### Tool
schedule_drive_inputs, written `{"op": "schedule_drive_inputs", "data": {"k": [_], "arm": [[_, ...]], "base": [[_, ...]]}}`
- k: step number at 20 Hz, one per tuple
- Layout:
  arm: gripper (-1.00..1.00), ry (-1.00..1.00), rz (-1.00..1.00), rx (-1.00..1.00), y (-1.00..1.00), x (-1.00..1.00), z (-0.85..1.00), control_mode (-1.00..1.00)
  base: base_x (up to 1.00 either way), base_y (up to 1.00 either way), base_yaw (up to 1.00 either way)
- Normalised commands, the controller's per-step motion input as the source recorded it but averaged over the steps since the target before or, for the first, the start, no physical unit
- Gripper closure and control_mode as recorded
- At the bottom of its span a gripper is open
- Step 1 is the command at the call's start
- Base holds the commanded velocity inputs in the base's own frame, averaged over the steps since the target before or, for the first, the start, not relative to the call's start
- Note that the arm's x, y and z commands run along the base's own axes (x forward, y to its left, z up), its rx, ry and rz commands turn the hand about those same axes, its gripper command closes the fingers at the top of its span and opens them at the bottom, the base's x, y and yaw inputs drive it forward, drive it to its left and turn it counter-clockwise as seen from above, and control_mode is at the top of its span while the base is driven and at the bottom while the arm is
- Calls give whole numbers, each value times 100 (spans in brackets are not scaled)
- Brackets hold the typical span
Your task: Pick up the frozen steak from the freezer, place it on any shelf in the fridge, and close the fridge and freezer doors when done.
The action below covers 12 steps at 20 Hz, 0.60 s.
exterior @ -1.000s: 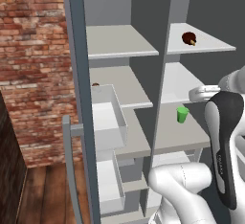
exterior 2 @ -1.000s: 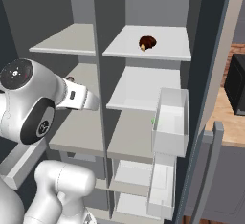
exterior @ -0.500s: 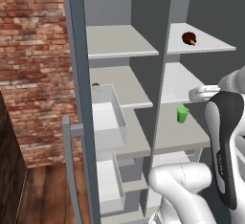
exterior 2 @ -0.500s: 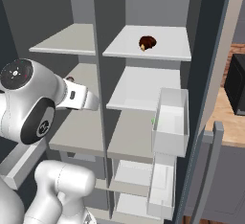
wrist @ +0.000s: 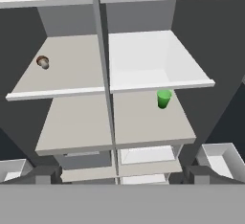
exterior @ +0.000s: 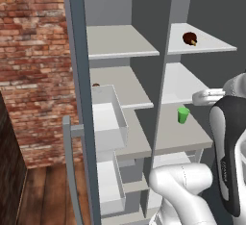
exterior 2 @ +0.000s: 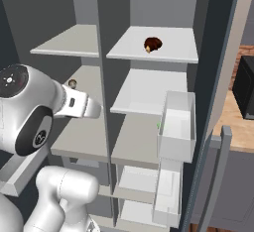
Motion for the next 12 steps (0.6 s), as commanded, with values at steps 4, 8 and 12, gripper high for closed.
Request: {"op": "schedule_drive_inputs", "data": {"k": [4,8,12], "arm": [[-100,0,0,0,0,-22,0,-100],[-100,0,0,0,0,-4,0,-100],[-100,0,0,0,0,0,0,-100]], "base": [[0,0,0],[0,0,0],[0,0,0]]}}
